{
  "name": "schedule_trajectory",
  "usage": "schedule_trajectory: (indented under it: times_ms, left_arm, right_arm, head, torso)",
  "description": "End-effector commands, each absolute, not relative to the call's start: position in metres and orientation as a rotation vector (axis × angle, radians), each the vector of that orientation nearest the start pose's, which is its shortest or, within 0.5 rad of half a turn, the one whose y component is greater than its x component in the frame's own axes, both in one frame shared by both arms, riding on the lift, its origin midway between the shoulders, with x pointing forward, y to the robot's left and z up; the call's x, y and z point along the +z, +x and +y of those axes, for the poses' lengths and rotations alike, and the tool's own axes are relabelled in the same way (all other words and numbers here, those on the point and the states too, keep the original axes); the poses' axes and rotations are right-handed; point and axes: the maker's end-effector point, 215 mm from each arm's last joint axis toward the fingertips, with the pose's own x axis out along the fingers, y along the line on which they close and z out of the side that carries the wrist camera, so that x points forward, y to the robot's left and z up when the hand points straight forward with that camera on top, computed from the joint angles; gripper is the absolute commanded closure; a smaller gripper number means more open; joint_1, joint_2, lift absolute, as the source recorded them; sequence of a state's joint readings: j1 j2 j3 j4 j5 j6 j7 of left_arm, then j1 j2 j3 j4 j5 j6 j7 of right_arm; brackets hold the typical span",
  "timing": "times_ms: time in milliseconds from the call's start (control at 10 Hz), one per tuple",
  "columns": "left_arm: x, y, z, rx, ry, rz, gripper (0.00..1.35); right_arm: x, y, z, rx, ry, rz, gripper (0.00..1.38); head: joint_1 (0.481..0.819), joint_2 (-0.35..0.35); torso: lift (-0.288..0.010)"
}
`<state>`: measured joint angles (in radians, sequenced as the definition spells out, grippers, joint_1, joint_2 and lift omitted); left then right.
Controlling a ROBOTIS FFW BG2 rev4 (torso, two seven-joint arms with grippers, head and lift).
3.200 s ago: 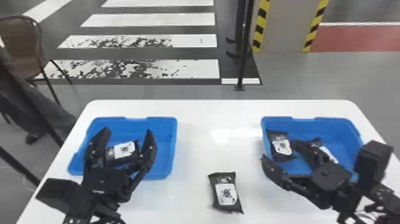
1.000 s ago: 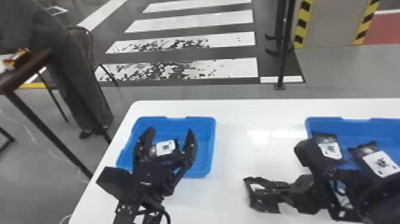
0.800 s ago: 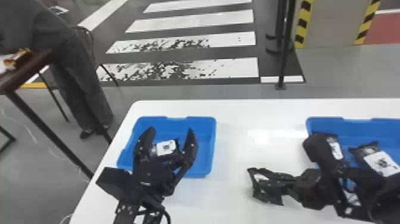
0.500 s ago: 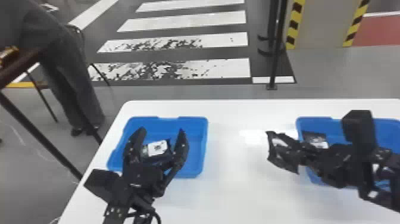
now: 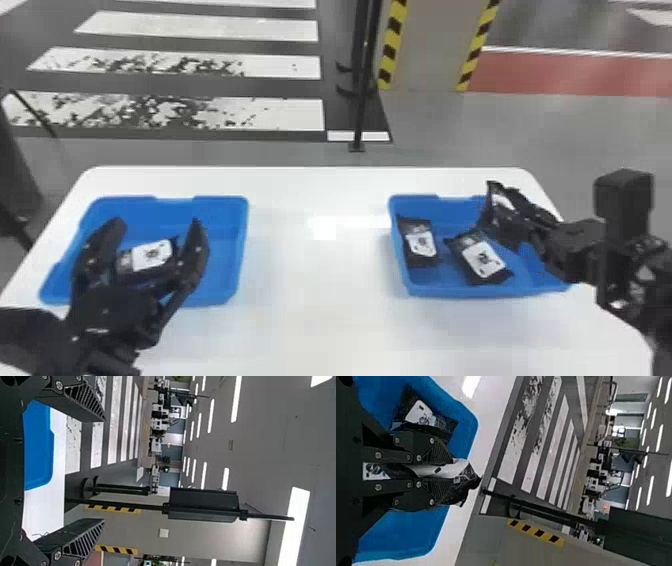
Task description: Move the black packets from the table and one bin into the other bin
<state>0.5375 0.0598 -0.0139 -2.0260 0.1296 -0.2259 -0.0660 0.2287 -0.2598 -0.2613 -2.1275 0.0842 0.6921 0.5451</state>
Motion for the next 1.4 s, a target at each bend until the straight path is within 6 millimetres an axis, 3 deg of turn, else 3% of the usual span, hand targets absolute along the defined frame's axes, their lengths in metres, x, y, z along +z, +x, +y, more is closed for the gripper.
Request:
schedule_trajectory:
  times_ms: [0,200,300,500,700,900,1000,1200,1300]
  left_arm:
    - [-0.296,0.43,0.217,-0.093,-0.082,-0.144,0.14]
    - [-0.295,0.43,0.217,-0.093,-0.082,-0.146,0.13]
    - [-0.295,0.43,0.217,-0.093,-0.08,-0.146,0.13]
    - [-0.296,0.43,0.216,-0.096,-0.08,-0.143,0.13]
    - [-0.297,0.431,0.214,-0.098,-0.081,-0.138,0.13]
    - [-0.299,0.432,0.215,-0.097,-0.076,-0.133,0.13]
    - [-0.302,0.432,0.217,-0.094,-0.074,-0.124,0.14]
    - [-0.311,0.438,0.221,-0.095,-0.047,-0.09,0.14]
    - [-0.329,0.453,0.236,-0.137,0.059,-0.006,0.14]
  right_arm:
    - [-0.367,0.496,-0.358,0.211,-0.228,0.448,0.96]
    - [-0.372,0.495,-0.344,0.252,-0.19,0.398,0.17]
    - [-0.363,0.491,-0.33,0.279,-0.167,0.344,0.05]
    - [-0.341,0.466,-0.297,0.328,-0.088,0.223,0.15]
    - [-0.324,0.438,-0.275,0.355,-0.014,0.136,0.16]
    - [-0.334,0.409,-0.261,0.373,0.063,0.159,0.16]
    - [-0.328,0.4,-0.259,0.378,0.107,0.12,0.16]
    - [-0.333,0.398,-0.259,0.376,0.149,0.11,0.16]
    - [-0.336,0.398,-0.253,0.39,0.155,0.115,0.16]
  head:
    - [0.695,-0.142]
    - [0.695,-0.165]
    - [0.695,-0.161]
    - [0.695,-0.134]
    - [0.695,-0.105]
    - [0.695,-0.08]
    - [0.695,-0.07]
    - [0.695,-0.059]
    - [0.695,-0.059]
  torso:
    - [-0.11]
    - [-0.11]
    - [-0.11]
    - [-0.11]
    - [-0.11]
    - [-0.11]
    - [-0.11]
    - [-0.11]
    - [-0.11]
